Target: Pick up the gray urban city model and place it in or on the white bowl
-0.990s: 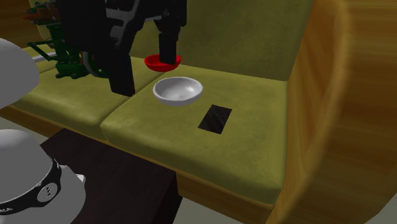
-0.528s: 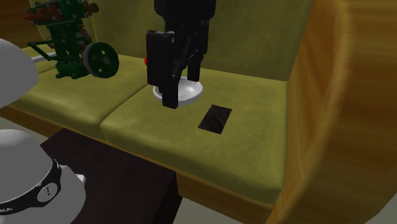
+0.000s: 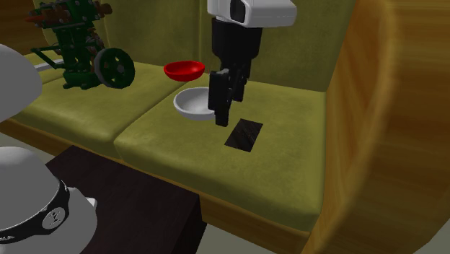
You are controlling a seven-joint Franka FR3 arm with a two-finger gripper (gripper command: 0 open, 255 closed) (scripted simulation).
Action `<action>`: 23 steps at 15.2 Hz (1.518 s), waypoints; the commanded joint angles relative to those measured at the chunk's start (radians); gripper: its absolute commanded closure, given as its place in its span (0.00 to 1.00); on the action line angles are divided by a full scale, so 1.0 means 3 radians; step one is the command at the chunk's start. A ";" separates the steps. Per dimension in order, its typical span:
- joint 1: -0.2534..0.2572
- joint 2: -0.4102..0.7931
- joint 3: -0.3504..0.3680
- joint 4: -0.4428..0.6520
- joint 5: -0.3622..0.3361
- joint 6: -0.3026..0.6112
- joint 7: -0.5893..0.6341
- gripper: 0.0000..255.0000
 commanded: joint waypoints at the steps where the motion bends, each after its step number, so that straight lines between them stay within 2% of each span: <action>1: 0.0005 0.0238 0.0143 0.0052 0.0011 0.0228 0.0149 0.00; 6: -0.0016 0.0853 0.0470 0.0246 -0.0134 0.0723 0.0576 0.00; 14: -0.0038 0.1192 0.0563 0.0152 -0.0300 0.1135 0.0735 0.00; 22: -0.0039 0.1217 0.0567 0.0144 -0.0315 0.1165 0.0747 0.00; 23: -0.0039 0.1217 0.0567 0.0144 -0.0315 0.1165 0.0747 1.00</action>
